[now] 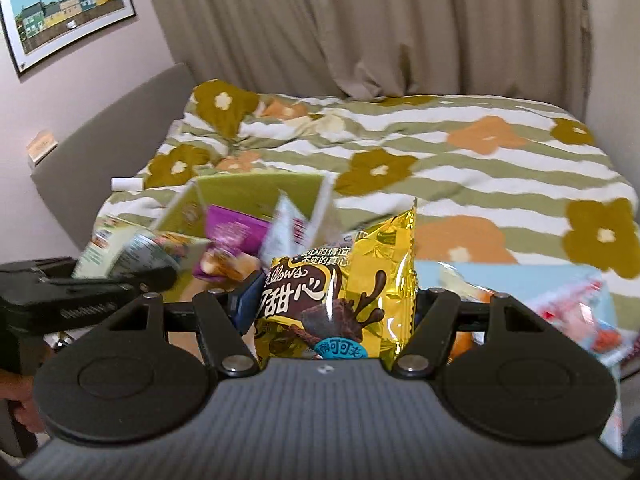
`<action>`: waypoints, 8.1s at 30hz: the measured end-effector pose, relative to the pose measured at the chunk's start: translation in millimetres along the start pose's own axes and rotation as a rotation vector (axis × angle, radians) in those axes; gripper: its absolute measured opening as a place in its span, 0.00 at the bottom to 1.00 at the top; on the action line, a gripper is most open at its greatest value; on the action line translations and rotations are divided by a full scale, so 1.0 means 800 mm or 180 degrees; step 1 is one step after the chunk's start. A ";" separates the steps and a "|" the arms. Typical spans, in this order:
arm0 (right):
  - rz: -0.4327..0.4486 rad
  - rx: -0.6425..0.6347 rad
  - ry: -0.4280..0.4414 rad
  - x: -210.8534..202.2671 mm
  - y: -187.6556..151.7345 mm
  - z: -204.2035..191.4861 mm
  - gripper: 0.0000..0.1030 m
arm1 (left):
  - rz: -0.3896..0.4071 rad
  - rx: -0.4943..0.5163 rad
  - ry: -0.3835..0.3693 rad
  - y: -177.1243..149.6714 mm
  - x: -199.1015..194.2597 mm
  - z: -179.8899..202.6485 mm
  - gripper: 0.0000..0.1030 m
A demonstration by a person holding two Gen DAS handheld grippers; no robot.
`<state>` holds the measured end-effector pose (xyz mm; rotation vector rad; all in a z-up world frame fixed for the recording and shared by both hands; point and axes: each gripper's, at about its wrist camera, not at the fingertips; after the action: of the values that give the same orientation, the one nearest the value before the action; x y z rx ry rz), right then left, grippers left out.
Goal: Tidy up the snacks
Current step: 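Carry the pale green and gold bags into the box and release both, then grasp the orange stick-snack bag with the left tool while the right grasps the blue-print bag, then lift the orange bag with the left tool while the right lifts the blue-print bag, then carry both bags over the yellow box and open both tools to drop them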
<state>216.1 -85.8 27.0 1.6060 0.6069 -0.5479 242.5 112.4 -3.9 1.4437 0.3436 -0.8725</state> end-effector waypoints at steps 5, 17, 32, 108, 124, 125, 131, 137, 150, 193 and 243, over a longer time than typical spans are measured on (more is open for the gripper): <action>-0.0064 -0.0026 0.0011 0.039 0.025 -0.065 0.79 | -0.0210 -0.0042 -0.0077 0.009 0.034 -0.055 0.58; -0.0427 0.0076 -0.0205 0.127 0.016 -0.135 0.79 | -0.0476 0.0196 -0.0144 -0.008 0.080 -0.103 0.94; -0.0684 -0.0173 0.0076 0.161 0.024 -0.153 0.80 | -0.0171 -0.0186 0.0230 -0.004 0.025 -0.117 0.95; -0.0527 -0.0393 -0.0185 0.010 -0.135 0.234 1.00 | -0.0558 0.0796 -0.0484 -0.074 0.134 0.281 0.95; -0.0590 -0.0829 0.0152 0.050 -0.168 0.236 0.95 | -0.1008 0.1349 -0.0400 -0.095 0.180 0.314 0.95; -0.0600 -0.0851 0.0165 0.054 -0.170 0.234 0.93 | -0.1012 0.1372 -0.0387 -0.096 0.182 0.315 0.95; -0.0569 -0.0988 0.0114 0.067 -0.179 0.227 0.86 | -0.1041 0.1508 -0.0340 -0.099 0.184 0.317 0.95; -0.0554 -0.0987 0.0159 0.063 -0.180 0.231 0.75 | -0.1114 0.1625 -0.0322 -0.104 0.186 0.318 0.96; -0.0576 -0.0917 0.0072 0.048 -0.188 0.238 0.73 | -0.1212 0.2038 -0.0246 -0.133 0.202 0.328 0.95; 0.0203 -0.0876 0.0307 -0.071 -0.095 0.180 0.73 | 0.0273 0.1147 0.0251 -0.051 -0.007 0.251 0.68; -0.0037 -0.0400 -0.0213 0.072 -0.001 -0.176 0.76 | 0.0095 0.0274 0.0154 -0.048 -0.034 -0.104 1.00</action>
<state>259.4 58.5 4.7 1.4612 0.5895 -0.5593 222.0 203.9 -24.6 1.5478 0.3232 -0.8377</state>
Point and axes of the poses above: each gripper's, at about its wrist camera, not at the fingertips, and x roughly the way its jaws point, z to its right, y to its top, and after that the axes turned 11 degrees about -y, right-handed
